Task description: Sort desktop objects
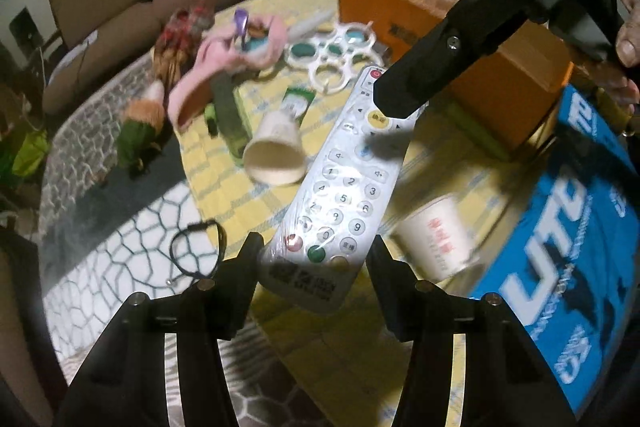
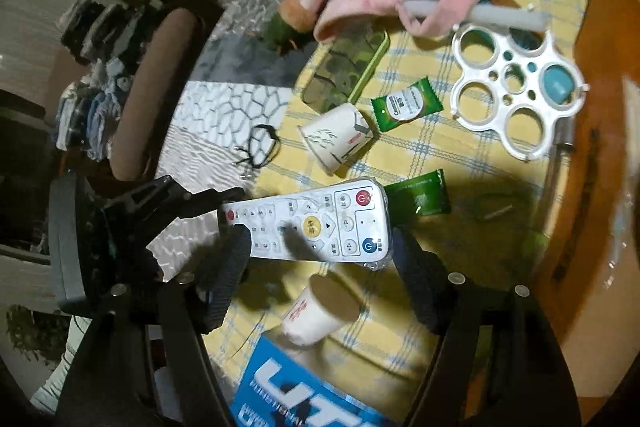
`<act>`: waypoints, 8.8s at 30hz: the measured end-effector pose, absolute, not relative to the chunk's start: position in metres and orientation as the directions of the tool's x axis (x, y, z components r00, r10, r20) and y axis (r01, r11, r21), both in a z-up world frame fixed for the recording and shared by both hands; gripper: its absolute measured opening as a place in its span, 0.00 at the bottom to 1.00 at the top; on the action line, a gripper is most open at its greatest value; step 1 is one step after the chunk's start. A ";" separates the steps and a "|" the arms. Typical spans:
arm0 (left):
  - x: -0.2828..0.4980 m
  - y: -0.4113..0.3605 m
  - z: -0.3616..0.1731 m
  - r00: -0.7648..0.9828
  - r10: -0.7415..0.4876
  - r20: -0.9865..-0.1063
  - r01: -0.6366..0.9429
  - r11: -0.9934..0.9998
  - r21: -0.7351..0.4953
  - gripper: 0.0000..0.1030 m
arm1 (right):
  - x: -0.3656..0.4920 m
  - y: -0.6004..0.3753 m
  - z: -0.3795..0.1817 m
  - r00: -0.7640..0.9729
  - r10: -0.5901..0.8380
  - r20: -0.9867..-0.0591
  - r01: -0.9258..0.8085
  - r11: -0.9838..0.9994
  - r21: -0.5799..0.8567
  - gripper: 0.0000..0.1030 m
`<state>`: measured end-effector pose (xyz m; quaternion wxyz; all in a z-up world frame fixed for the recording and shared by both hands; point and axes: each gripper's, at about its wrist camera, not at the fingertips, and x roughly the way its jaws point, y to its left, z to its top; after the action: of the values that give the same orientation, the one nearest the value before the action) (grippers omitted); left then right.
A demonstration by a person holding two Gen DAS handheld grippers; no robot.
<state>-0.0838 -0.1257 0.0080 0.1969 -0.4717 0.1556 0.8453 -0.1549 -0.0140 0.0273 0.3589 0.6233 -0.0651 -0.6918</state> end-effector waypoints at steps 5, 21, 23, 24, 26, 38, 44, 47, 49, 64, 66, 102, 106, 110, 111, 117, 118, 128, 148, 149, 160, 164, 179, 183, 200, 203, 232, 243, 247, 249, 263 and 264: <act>-0.075 -0.095 0.047 -0.498 0.192 -0.845 -0.512 -0.852 0.108 0.53 | -0.138 0.020 0.065 -0.013 -0.605 -0.796 0.421 -0.725 0.544 0.69; -0.110 0.126 0.081 -0.380 0.353 -0.855 -0.755 -0.653 0.067 0.53 | -0.113 0.256 0.110 -0.174 -0.523 -0.834 0.257 -0.842 0.474 0.69; -0.116 0.142 0.069 -0.338 0.352 -0.873 -0.778 -0.627 0.049 0.53 | -0.115 0.270 0.094 -0.160 -0.520 -0.839 0.238 -0.845 0.479 0.69; -0.119 0.148 0.063 -0.313 0.348 -0.884 -0.788 -0.614 0.038 0.53 | -0.117 0.275 0.085 -0.148 -0.521 -0.841 0.227 -0.845 0.484 0.69; -0.126 0.156 0.050 -0.272 0.331 -0.904 -0.800 -0.600 0.021 0.53 | -0.121 0.280 0.066 -0.118 -0.522 -0.845 0.216 -0.844 0.491 0.69; -0.169 0.139 0.001 0.038 0.348 -0.937 -0.757 -0.602 -0.255 0.53 | -0.152 0.247 0.016 0.037 -0.393 -0.919 0.224 -0.893 0.391 0.69; -0.167 0.133 0.003 0.072 0.359 -0.931 -0.754 -0.591 -0.286 0.60 | -0.141 0.241 0.016 0.102 -0.321 -0.942 0.271 -0.902 0.337 0.69; -0.166 0.130 0.013 0.045 0.352 -0.935 -0.751 -0.605 -0.264 0.75 | -0.137 0.241 0.027 0.075 -0.282 -0.956 0.295 -0.910 0.291 0.68; -0.164 0.127 0.026 0.013 0.365 -0.931 -0.755 -0.607 -0.249 0.79 | -0.139 0.240 0.037 0.048 -0.294 -0.955 0.300 -0.907 0.294 0.68; -0.180 0.121 0.038 0.020 0.341 -0.940 -0.616 -0.736 -0.281 0.70 | -0.142 0.262 0.085 -0.161 -0.417 -0.895 0.290 -0.886 0.361 0.68; -0.180 0.120 0.042 -0.023 0.335 -0.942 -0.598 -0.760 -0.256 0.70 | -0.137 0.271 0.096 -0.193 -0.435 -0.879 0.287 -0.882 0.374 0.68; -0.269 -0.196 0.008 -0.477 0.167 -0.863 -0.084 -0.986 -0.145 0.89 | -0.319 -0.008 0.038 -0.199 -0.454 -0.868 0.307 -0.870 0.385 0.55; -0.274 -0.199 0.001 -0.477 0.200 -0.856 -0.100 -0.980 -0.173 0.89 | -0.339 -0.026 0.007 -0.184 -0.428 -0.885 0.279 -0.886 0.371 0.54; -0.279 -0.195 -0.002 -0.480 0.210 -0.852 -0.117 -0.978 -0.175 0.89 | -0.348 -0.032 -0.015 -0.164 -0.400 -0.901 0.261 -0.899 0.352 0.35; -0.279 -0.194 -0.002 -0.483 0.218 -0.848 -0.122 -0.976 -0.181 0.89 | -0.349 -0.033 -0.017 -0.160 -0.402 -0.902 0.260 -0.898 0.354 0.10; -0.268 -0.187 0.010 -0.517 0.239 -0.822 -0.144 -0.971 -0.192 0.89 | -0.344 -0.024 0.029 -0.284 -0.494 -0.822 0.275 -0.863 0.424 0.06; -0.266 -0.186 0.013 -0.522 0.242 -0.818 -0.149 -0.970 -0.191 0.89 | -0.344 -0.023 0.042 -0.301 -0.517 -0.801 0.280 -0.851 0.444 0.06; -0.227 -0.176 0.066 -0.595 0.284 -0.752 -0.181 -0.959 -0.218 0.89 | -0.304 -0.038 0.211 -0.399 -0.621 -0.674 0.445 -0.774 0.450 0.05; -0.055 -0.064 0.162 -0.681 0.399 -0.613 -0.371 -0.911 -0.181 0.94 | -0.075 0.060 0.381 -0.394 -0.662 -0.637 0.569 -0.720 0.397 0.05; -0.052 -0.058 0.161 -0.669 0.414 -0.617 -0.378 -0.905 -0.197 0.94 | -0.064 0.064 0.385 -0.393 -0.661 -0.640 0.575 -0.719 0.390 0.05; 0.015 0.015 0.228 -0.777 0.447 -0.443 -0.450 -0.887 -0.105 0.94 | 0.003 0.119 0.414 -0.441 -0.637 -0.632 0.543 -0.750 0.377 0.06; 0.049 0.035 0.256 -0.776 0.490 -0.398 -0.537 -0.844 0.008 0.92 | 0.013 0.131 0.413 -0.441 -0.651 -0.618 0.539 -0.742 0.398 0.06; 0.055 0.062 0.267 -0.714 0.478 -0.512 -0.569 -0.822 0.026 0.10 | 0.019 0.168 0.388 -0.444 -0.654 -0.612 0.490 -0.749 0.445 0.07; 0.055 0.067 0.268 -0.711 0.481 -0.512 -0.573 -0.819 0.025 0.10 | 0.008 0.183 0.374 -0.449 -0.652 -0.612 0.457 -0.755 0.469 0.07; 0.008 0.062 0.268 -0.672 0.482 -0.562 -0.511 -0.852 -0.119 0.10 | -0.013 0.245 0.285 -0.443 -0.598 -0.668 0.284 -0.801 0.528 0.56; -0.002 0.061 0.271 -0.649 0.473 -0.597 -0.503 -0.855 -0.130 0.10 | 0.006 0.245 0.293 -0.500 -0.570 -0.652 0.396 -0.820 0.413 0.56; 0.000 0.047 0.345 -0.600 0.475 -0.644 -0.515 -0.845 -0.143 0.52 | 0.060 0.147 0.312 -0.562 -0.579 -0.591 0.685 -0.726 0.060 0.09; 0.057 -0.062 0.195 -0.624 0.705 -0.336 -0.435 -0.671 -0.600 0.91 | -0.007 0.224 0.324 -0.526 -0.699 -0.485 0.490 -0.715 0.498 0.09; 0.056 -0.052 0.130 -0.574 0.782 -0.243 -0.398 -0.526 -0.752 0.91 | -0.011 0.232 0.327 -0.525 -0.745 -0.411 0.448 -0.653 0.610 0.09; 0.054 -0.043 0.118 -0.580 0.795 -0.178 -0.414 -0.476 -0.776 0.91 | -0.008 0.233 0.325 -0.513 -0.769 -0.383 0.428 -0.615 0.662 0.09; 0.052 -0.039 0.128 -0.583 0.788 0.200 -0.643 -0.297 -0.706 1.00 | 0.024 0.223 0.332 -0.432 -0.855 -0.288 0.396 -0.467 0.791 0.09; 0.047 -0.029 0.130 -0.556 0.808 0.197 -0.659 -0.283 -0.697 1.00 | 0.025 0.225 0.331 -0.436 -0.852 -0.291 0.392 -0.471 0.790 0.09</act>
<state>0.0469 -0.0295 0.1302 0.4611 -0.0974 -0.3818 0.7950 0.0253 0.2245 0.3309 0.3977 0.3521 -0.3261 -0.7820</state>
